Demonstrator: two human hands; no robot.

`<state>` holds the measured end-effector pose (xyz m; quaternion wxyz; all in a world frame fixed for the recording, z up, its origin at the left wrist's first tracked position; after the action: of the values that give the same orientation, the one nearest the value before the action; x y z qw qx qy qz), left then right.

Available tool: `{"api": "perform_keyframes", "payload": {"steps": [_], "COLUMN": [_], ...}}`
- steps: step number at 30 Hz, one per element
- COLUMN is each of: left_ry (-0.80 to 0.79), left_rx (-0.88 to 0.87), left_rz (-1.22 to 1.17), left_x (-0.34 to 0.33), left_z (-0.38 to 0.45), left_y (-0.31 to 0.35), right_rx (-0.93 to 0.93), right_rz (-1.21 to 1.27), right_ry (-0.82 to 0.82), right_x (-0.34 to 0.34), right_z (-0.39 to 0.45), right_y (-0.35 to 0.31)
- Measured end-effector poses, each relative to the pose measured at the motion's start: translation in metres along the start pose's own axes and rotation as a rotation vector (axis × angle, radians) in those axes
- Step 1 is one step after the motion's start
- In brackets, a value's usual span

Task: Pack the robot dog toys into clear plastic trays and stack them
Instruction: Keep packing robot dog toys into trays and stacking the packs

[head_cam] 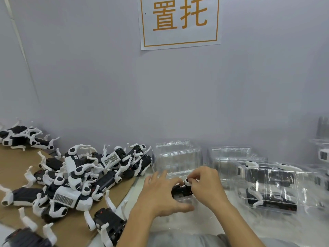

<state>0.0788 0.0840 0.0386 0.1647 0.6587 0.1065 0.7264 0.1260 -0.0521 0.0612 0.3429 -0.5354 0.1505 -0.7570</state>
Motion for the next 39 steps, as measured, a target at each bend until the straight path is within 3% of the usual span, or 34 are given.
{"api": "perform_keyframes", "payload": {"steps": [17, 23, 27, 39], "left_ry": [0.113, 0.354, 0.568, 0.905], "left_rx": [-0.021, -0.103, -0.164, -0.273], "left_rz": [-0.023, 0.005, 0.065, 0.191], "left_x": [0.033, 0.077, 0.106, 0.138], "left_z": [-0.002, -0.015, -0.029, -0.054], "left_y": [0.016, 0.035, 0.048, 0.066], "right_rx": [0.024, -0.041, -0.102, 0.263], "right_rz": [0.224, 0.227, 0.421, 0.639], "right_ry": [0.229, 0.179, 0.119, 0.291], "right_x": [0.052, 0.067, 0.071, 0.101], "right_z": [0.005, 0.007, 0.010, -0.001], "right_y": [-0.012, -0.020, -0.020, -0.066]}}
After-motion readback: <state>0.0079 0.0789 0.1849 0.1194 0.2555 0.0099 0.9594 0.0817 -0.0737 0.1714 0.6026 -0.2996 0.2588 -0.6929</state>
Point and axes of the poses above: each hand's wrist, its own z-axis towards the middle knuckle, its own x-axis out of the back of the hand, y = z × x, the point moved 10 cm from there along z, towards the middle knuckle, and after that the axes turned 5 degrees about -z, right-handed, at the moved point
